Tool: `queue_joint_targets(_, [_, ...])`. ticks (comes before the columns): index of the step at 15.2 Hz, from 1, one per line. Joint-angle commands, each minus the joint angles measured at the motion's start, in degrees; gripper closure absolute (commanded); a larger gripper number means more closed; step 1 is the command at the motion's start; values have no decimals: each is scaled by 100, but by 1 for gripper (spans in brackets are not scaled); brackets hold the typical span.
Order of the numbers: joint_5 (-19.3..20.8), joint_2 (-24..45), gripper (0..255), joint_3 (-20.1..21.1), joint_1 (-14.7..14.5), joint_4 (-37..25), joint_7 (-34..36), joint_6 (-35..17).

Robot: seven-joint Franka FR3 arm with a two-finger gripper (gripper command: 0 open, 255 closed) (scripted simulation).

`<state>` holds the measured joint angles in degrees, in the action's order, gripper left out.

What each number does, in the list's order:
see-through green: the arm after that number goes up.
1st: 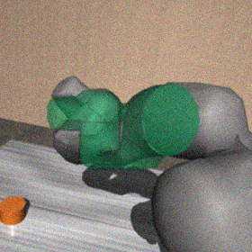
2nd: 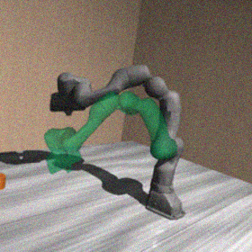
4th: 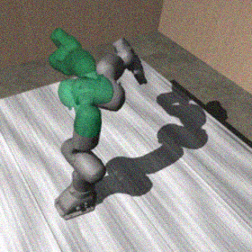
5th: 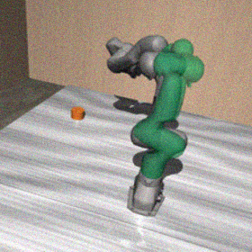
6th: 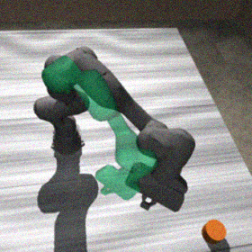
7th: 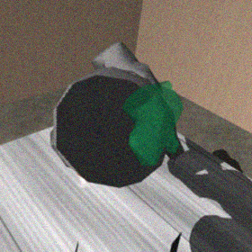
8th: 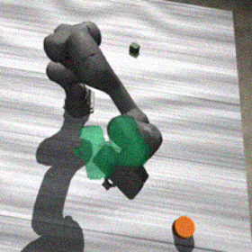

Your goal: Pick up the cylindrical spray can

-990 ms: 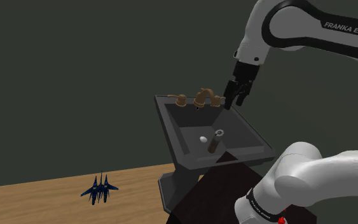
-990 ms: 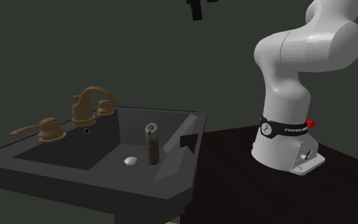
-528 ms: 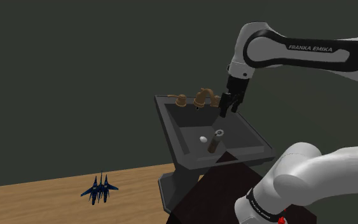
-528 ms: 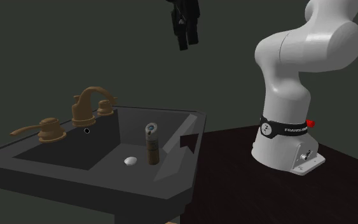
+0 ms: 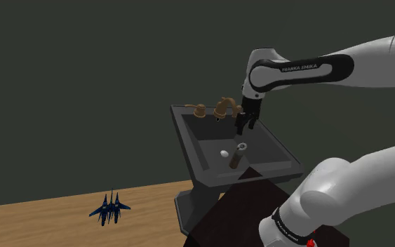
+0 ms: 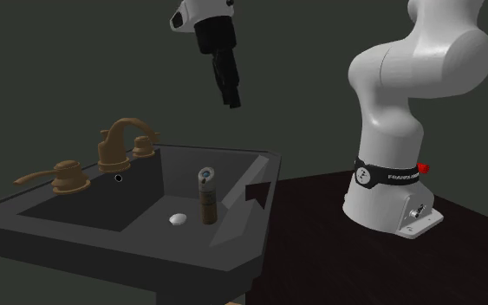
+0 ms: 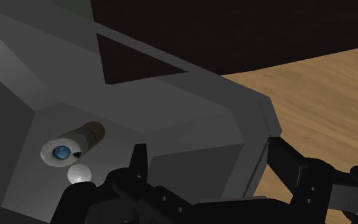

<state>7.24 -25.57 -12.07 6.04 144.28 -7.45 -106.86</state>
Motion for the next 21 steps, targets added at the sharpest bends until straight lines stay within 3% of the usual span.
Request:
queue_joint_targets(1, [145,306,0,-129,82,30,-135,-311])
queue_joint_targets(10, [484,2146,0,-606,352,-378,-652,-1646])
queue_joint_targets(21, [404,4602,0,-858,829,-1635,-1293,-2781])
